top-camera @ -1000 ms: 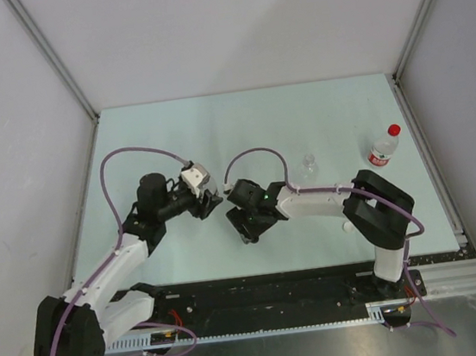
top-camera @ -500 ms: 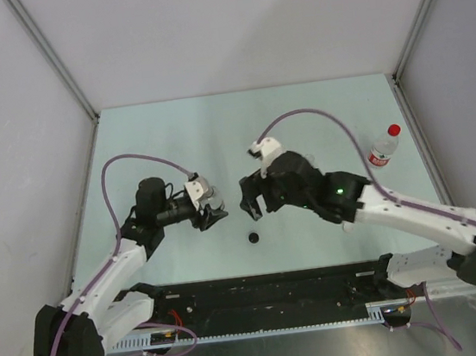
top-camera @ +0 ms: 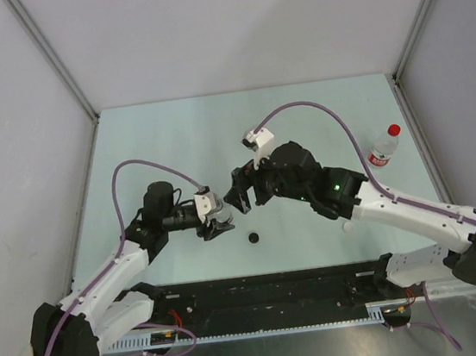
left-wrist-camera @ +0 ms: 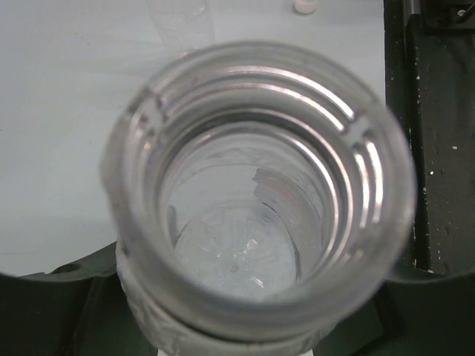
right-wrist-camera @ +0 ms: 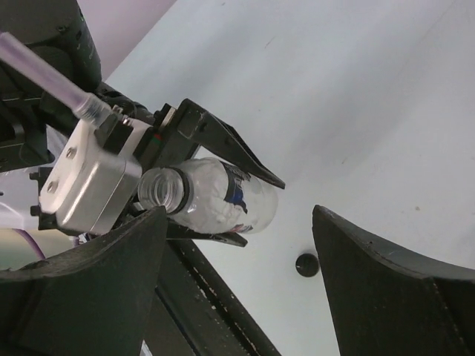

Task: Screw on the bottle caps
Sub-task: Place the bottle cap at the center of the board, then screw the bottle cap onto the plastic bottle.

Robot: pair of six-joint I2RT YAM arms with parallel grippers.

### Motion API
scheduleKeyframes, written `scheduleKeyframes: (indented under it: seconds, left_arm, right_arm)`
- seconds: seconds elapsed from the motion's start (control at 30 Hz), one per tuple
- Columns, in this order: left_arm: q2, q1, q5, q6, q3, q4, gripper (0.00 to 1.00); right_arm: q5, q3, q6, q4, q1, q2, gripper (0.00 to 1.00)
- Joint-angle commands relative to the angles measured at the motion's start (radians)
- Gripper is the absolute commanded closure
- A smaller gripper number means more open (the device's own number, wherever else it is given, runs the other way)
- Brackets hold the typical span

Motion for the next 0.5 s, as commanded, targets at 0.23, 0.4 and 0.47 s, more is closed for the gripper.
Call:
scheduleKeyframes:
  seconds: [0.23, 0.4, 0.47]
  left_arm:
    - [0.034, -0.040, -0.003, 0.091, -0.001, 0.001, 0.43]
    - [0.042, -0.045, -0.026, 0.092, 0.011, 0.000, 0.42]
    - [0.046, -0.046, -0.034, 0.100, 0.015, 0.001, 0.42]
  right_arm:
    - [-0.072, 0.109, 0.005, 0.014, 0.000, 0.116, 0.18]
    - [-0.062, 0.110, 0.010, -0.017, -0.001, 0.138, 0.18]
    - [-0.093, 0.110, 0.023, -0.023, -0.004, 0.157, 0.18]
